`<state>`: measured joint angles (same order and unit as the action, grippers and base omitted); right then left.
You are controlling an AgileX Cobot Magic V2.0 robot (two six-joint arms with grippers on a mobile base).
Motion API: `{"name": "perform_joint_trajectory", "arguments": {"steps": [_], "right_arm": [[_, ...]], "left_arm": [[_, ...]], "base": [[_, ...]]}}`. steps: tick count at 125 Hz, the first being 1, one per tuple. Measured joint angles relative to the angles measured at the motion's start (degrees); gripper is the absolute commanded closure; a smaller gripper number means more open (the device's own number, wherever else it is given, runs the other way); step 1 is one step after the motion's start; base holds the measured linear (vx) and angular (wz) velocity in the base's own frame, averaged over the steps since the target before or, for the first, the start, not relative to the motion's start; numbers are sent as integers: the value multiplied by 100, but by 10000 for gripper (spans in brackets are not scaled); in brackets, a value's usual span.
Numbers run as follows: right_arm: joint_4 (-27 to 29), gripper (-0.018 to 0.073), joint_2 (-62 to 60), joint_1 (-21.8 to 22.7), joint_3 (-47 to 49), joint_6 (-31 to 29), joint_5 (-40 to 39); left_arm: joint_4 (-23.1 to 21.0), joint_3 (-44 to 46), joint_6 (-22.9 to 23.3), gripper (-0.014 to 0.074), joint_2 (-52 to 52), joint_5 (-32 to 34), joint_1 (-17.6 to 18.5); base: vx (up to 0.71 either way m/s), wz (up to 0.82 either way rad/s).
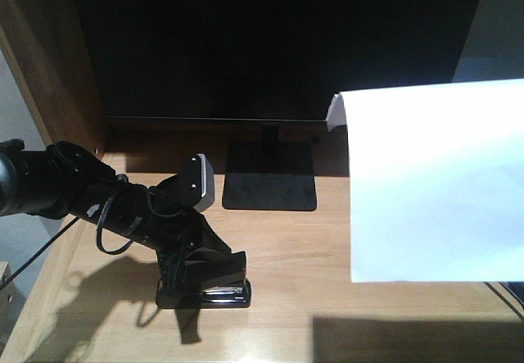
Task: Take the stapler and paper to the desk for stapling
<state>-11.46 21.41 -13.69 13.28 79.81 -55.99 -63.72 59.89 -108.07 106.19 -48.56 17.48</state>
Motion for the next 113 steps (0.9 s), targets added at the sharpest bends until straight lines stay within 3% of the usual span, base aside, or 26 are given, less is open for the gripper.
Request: {"name": "perform_joint_trajectory", "arguments": {"steps": [113], "right_arm": [[0,566,0,0,0,0,0]], "left_arm": [[-24,0,-147,603,0,0,0]], "base": [[0,0]]}}
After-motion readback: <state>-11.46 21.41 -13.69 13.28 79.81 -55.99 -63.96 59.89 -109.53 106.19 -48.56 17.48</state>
